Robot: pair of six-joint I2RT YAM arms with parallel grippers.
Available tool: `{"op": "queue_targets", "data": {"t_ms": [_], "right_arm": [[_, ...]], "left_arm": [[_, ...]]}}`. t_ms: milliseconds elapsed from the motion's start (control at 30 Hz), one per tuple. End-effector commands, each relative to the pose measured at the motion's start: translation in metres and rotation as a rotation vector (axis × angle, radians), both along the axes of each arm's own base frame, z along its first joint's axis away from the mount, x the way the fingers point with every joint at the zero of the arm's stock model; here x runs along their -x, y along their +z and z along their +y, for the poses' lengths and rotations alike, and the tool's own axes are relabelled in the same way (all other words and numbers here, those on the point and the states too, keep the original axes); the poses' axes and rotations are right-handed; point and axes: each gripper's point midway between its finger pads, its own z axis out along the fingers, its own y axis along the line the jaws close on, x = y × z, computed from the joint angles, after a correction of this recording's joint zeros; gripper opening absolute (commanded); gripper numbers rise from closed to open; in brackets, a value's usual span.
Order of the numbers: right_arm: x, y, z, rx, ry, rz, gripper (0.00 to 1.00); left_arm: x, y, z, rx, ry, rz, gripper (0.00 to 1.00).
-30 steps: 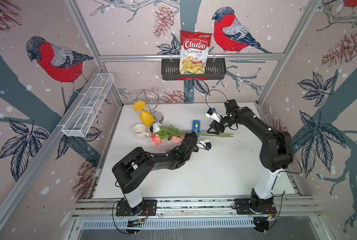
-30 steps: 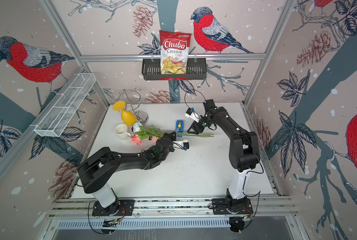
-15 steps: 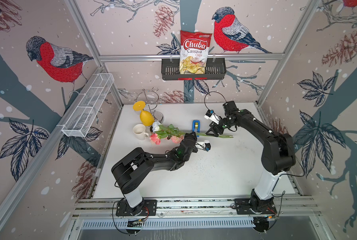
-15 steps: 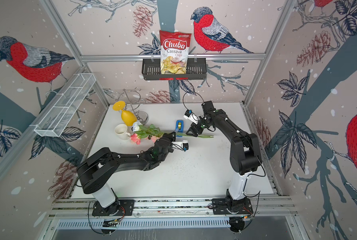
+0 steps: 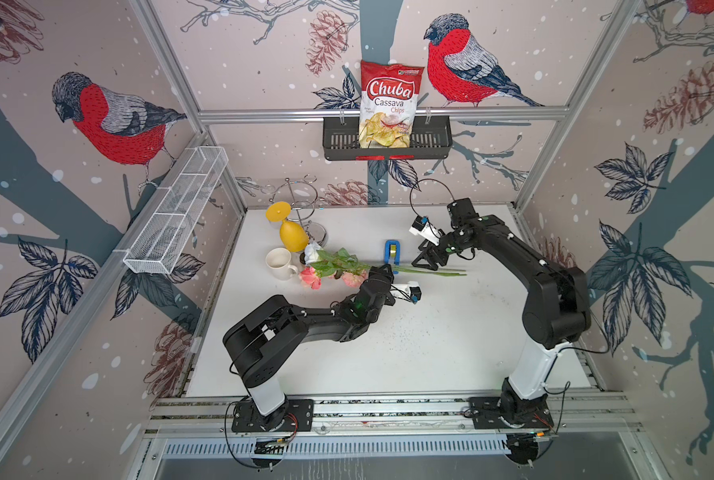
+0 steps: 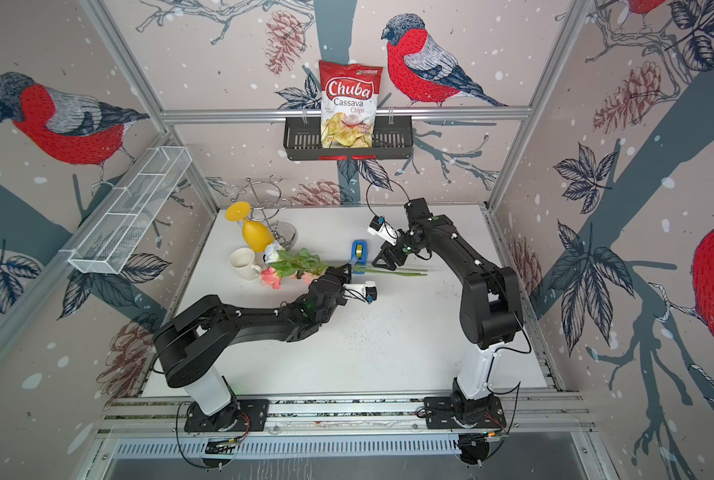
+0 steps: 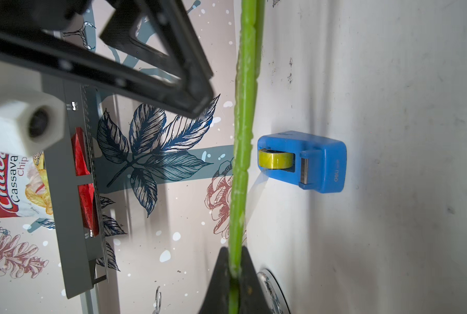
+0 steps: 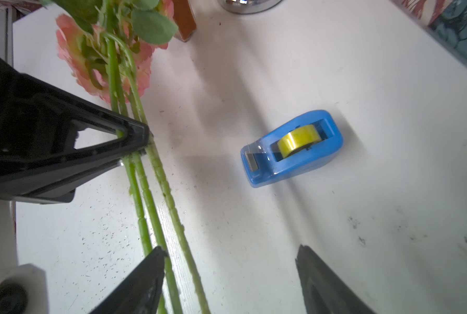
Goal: Wrap bouquets with tape
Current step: Wrap the tape around the bouquet.
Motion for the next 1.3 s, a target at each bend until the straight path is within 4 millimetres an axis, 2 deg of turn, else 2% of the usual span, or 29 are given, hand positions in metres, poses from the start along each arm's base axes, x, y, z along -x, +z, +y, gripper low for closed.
{"op": "queue_targets", "data": {"t_ms": [0,100,333,533,700,867,1000,1267], "right_arm": [[0.008,0.018,0.005,-0.066,0.026,-0.025,0.80],[0.012,0.009,0.005,-0.042,0.030,-0.020,0.81],[0.009,-0.030,0.007,0.076,0.033,0.069,0.81],[0.014,-0.039,0.017,0.086,0.064,0.085,0.77],[0.016,-0.026,0.017,0.029,0.076,0.071,0.76],[0.013,-0.001,0.010,-0.033,0.048,0.014,0.79],[0.020,0.007,0.009,-0.060,0.063,-0.018,0.83],[0.015,-0.041,0.007,0.088,0.027,0.039,0.89]], "left_arm": [[-0.003,0.013,-0.002,0.044,0.001,-0.053,0.00],[-0.003,0.014,-0.002,0.044,0.002,-0.056,0.00],[-0.002,0.017,-0.003,0.043,-0.004,-0.058,0.00],[-0.002,0.016,-0.002,0.041,-0.003,-0.056,0.00],[-0.002,0.016,-0.004,0.044,-0.008,-0.058,0.00],[-0.003,0.010,-0.003,0.024,-0.004,-0.064,0.00],[-0.003,0.009,-0.002,0.017,-0.003,-0.074,0.00],[-0.001,0.012,0.000,0.014,-0.004,-0.087,0.00]]}}
